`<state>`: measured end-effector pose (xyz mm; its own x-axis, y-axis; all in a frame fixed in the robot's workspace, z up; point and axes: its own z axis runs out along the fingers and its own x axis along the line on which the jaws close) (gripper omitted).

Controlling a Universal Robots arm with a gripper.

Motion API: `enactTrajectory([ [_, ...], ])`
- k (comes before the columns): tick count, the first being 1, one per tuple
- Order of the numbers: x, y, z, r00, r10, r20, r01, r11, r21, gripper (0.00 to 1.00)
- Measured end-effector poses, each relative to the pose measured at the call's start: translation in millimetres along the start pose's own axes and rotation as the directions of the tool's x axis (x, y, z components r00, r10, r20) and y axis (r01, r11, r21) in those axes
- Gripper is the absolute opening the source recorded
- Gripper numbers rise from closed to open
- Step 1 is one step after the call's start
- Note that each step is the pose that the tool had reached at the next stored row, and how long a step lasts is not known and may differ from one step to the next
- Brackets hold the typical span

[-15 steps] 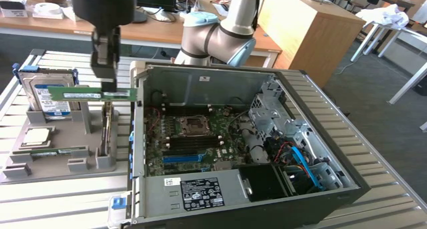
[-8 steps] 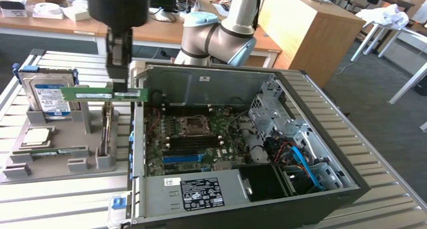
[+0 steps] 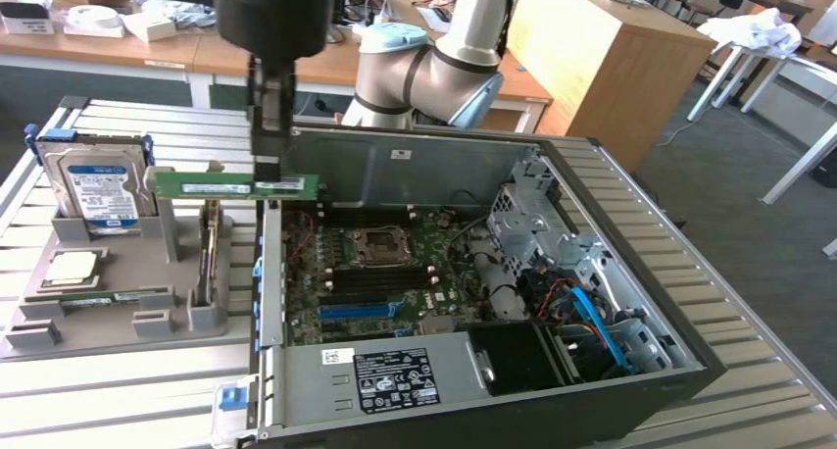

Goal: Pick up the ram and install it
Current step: 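Pick up the ram and move it above insertion slot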

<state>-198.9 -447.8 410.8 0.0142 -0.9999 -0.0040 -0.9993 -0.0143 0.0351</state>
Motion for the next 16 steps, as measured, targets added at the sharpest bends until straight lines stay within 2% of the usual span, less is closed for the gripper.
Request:
enactTrajectory([
  [16, 0.7, -50.8, -1.8, 1.0000, 0.000, 0.0000, 0.000, 1.0000, -0.0002, 0.11],
])
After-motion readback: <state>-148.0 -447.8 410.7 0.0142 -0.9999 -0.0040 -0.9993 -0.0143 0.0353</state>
